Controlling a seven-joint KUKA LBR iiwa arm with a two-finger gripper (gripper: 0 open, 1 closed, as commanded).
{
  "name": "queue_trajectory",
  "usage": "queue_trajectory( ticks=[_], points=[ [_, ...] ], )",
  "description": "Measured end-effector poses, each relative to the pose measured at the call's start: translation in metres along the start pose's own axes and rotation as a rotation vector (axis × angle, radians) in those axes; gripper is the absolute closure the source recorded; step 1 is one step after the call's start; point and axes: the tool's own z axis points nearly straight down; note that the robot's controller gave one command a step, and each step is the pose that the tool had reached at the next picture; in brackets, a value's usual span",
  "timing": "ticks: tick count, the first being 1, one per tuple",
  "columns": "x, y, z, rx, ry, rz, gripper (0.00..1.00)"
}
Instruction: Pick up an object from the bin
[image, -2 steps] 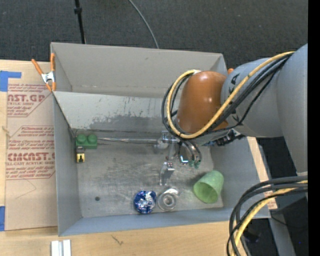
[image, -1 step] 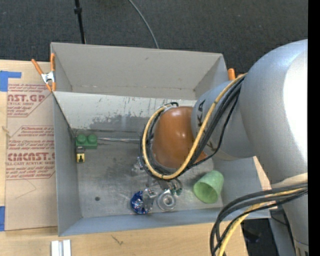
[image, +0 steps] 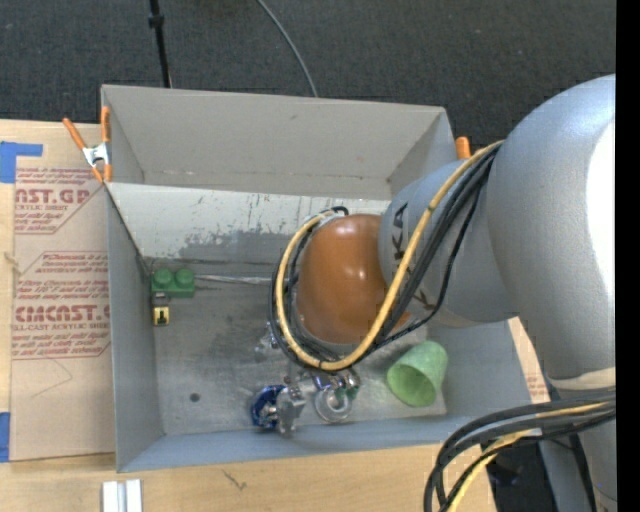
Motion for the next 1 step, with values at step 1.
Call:
queue_trajectory(
  ticks=[1],
  points=[
    [-0.0020,0.0184,-0.0063,-0.001,0.006,0.005,0.00]
  ],
)
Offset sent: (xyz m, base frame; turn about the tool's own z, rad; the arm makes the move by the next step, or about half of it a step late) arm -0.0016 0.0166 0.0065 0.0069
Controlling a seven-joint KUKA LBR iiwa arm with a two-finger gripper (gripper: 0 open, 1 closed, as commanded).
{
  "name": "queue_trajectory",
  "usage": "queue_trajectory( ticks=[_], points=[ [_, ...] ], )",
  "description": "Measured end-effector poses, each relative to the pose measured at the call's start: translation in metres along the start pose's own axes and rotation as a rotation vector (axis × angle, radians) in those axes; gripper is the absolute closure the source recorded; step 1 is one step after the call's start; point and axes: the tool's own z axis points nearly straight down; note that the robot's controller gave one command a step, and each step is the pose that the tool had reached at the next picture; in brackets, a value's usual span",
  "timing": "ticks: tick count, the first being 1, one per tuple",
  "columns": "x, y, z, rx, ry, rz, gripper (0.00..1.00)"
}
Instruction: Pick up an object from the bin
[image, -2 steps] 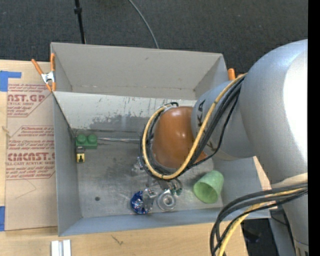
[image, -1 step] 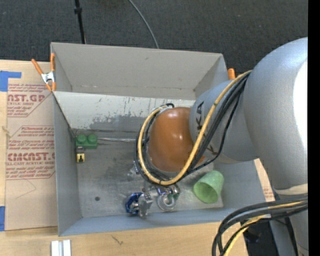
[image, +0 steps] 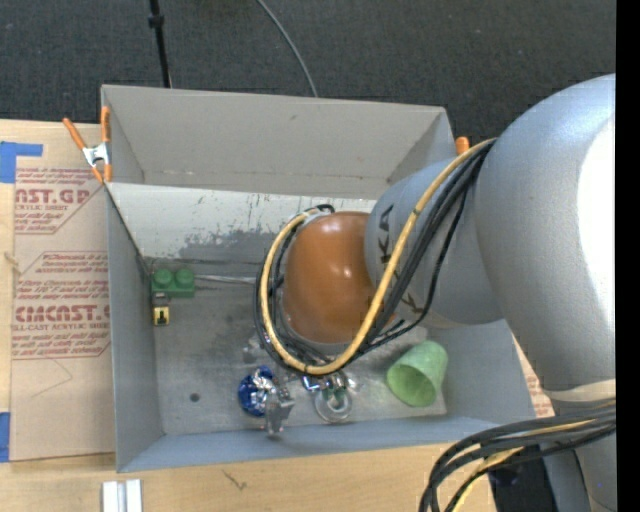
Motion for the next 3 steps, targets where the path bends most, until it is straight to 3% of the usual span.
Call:
queue_trajectory(
  ticks=[1,2,3],
  points=[
    [-0.010,0.015,0.035,0.002,-0.016,-0.064,0.00],
    [-0.006,-0.003,0.035,-0.003,-0.021,-0.116,0.00],
    [-0.006,-0.002,0.034,-0.003,-0.018,-0.117,1.00]
  ],
)
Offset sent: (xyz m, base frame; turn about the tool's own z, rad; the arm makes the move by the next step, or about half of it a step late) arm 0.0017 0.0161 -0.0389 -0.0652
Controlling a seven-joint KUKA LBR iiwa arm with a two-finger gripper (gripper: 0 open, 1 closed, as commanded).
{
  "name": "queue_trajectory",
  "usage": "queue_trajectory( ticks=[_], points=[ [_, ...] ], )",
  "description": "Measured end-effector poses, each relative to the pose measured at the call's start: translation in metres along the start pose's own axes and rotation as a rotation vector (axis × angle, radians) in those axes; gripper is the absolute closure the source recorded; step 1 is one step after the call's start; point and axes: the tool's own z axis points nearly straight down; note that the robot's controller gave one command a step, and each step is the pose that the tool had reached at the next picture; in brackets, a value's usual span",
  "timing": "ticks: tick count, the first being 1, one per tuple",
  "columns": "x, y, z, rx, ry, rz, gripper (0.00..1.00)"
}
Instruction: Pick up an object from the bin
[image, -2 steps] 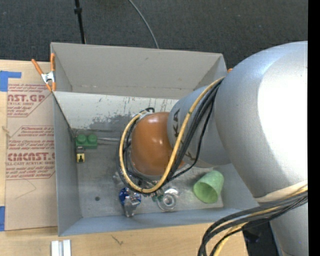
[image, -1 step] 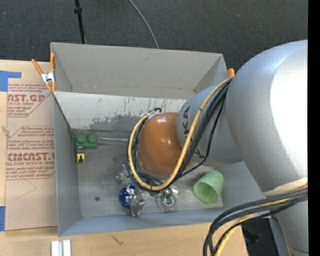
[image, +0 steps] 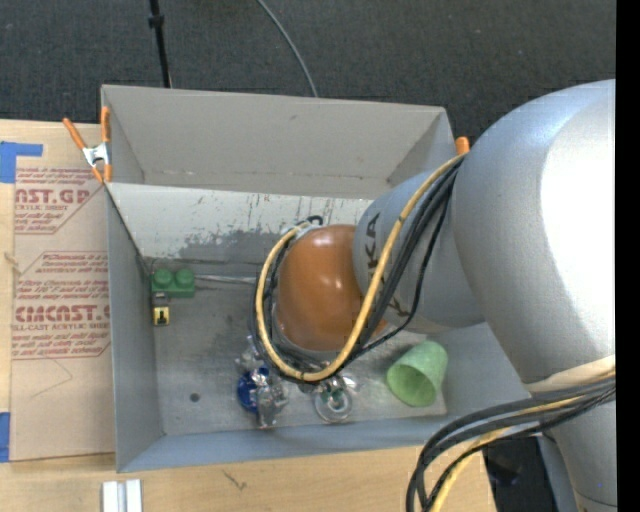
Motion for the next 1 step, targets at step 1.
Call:
queue_trajectory(
  ticks=[1],
  points=[
    [-0.0042,0.0010,-0.0886,0.003,0.010,-0.001,1.00]
  ],
)
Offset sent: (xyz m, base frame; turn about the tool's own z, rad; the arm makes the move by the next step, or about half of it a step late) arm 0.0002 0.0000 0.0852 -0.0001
